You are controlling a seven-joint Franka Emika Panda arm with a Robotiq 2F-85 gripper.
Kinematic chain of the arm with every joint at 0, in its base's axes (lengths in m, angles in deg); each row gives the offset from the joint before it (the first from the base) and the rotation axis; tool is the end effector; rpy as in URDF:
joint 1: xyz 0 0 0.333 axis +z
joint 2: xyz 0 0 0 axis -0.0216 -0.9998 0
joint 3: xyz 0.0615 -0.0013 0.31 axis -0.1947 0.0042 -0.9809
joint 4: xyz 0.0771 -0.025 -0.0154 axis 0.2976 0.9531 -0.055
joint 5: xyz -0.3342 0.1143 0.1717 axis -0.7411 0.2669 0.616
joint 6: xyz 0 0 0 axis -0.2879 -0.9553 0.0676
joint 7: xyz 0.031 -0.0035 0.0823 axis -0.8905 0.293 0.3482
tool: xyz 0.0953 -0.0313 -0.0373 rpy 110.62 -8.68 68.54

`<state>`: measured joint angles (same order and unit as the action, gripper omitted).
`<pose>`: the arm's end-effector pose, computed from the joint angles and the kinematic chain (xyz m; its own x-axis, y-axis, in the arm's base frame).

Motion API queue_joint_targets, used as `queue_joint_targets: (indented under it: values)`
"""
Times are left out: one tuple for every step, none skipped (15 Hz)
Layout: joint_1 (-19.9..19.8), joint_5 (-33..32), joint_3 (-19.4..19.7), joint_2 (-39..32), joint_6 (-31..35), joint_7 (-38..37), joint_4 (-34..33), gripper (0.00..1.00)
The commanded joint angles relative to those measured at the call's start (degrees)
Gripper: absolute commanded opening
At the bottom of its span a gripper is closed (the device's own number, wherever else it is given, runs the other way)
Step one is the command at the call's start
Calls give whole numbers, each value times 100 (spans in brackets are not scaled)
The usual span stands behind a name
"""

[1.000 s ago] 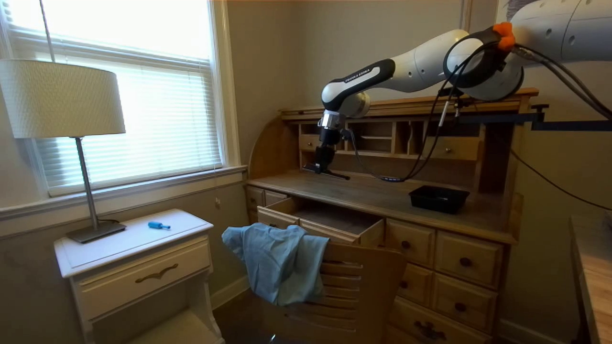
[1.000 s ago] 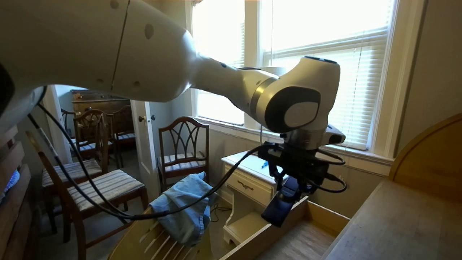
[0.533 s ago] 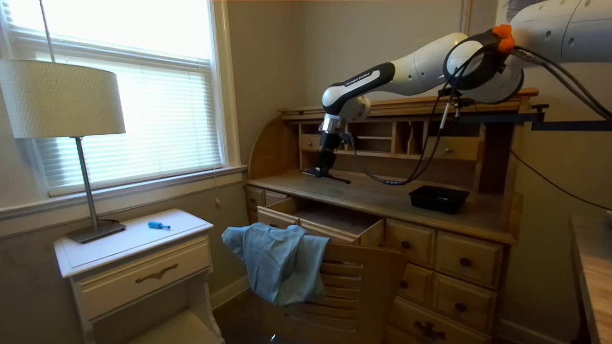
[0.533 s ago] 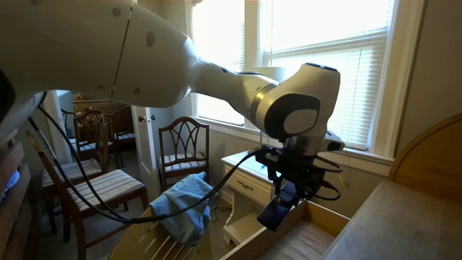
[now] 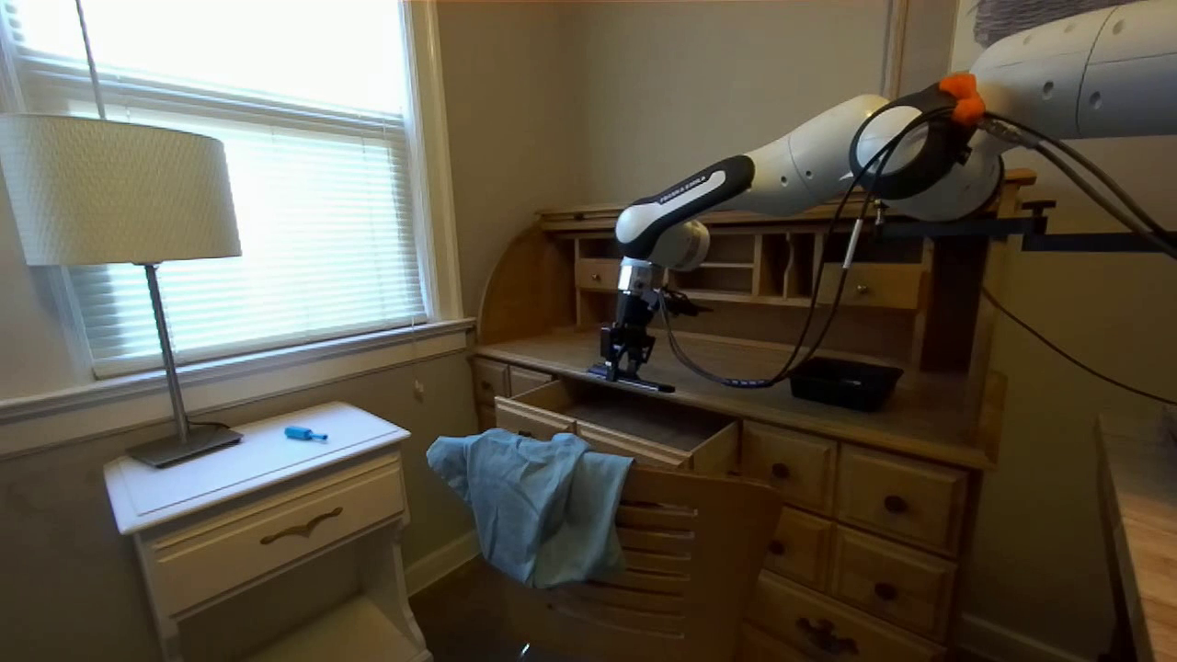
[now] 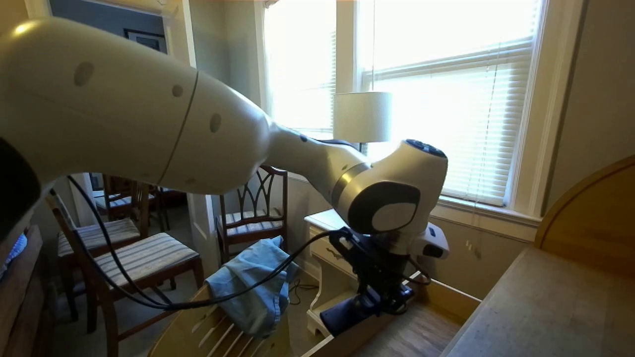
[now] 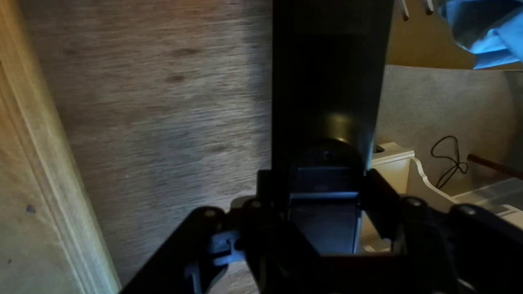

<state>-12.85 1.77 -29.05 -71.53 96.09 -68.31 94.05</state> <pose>0.7889 -0.1205 0.1106 0.9950 -0.0954 0.0304 -0.0845 -0.9627 -0.2571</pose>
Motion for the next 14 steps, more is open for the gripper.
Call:
queue_joint_targets:
  values:
    - [70,-13,25,-180,-190,-111,-93,31]
    - [86,-54,49,-213,-262,-23,-91,31]
    - [101,-76,67,-258,-313,-18,-100,31]
    - [113,-108,101,-279,-392,16,-103,31]
    - [210,159,418,-227,-475,142,-40,31]
    - [233,122,480,-246,-574,285,-57,31]
    - [254,69,564,-249,-727,463,-86,31]
    - [284,17,656,-248,-889,573,-105,31]
    - [321,-30,756,-248,-989,637,-116,31]
    - [355,-56,840,-247,-1018,652,-105,31]
    - [412,-102,960,-247,-1043,549,-85,31]
    - [450,-117,1025,-247,-987,531,-46,31]
    - [509,-147,1111,-247,-941,437,-17,31]
    - [556,-167,1176,-247,-905,378,7,31]
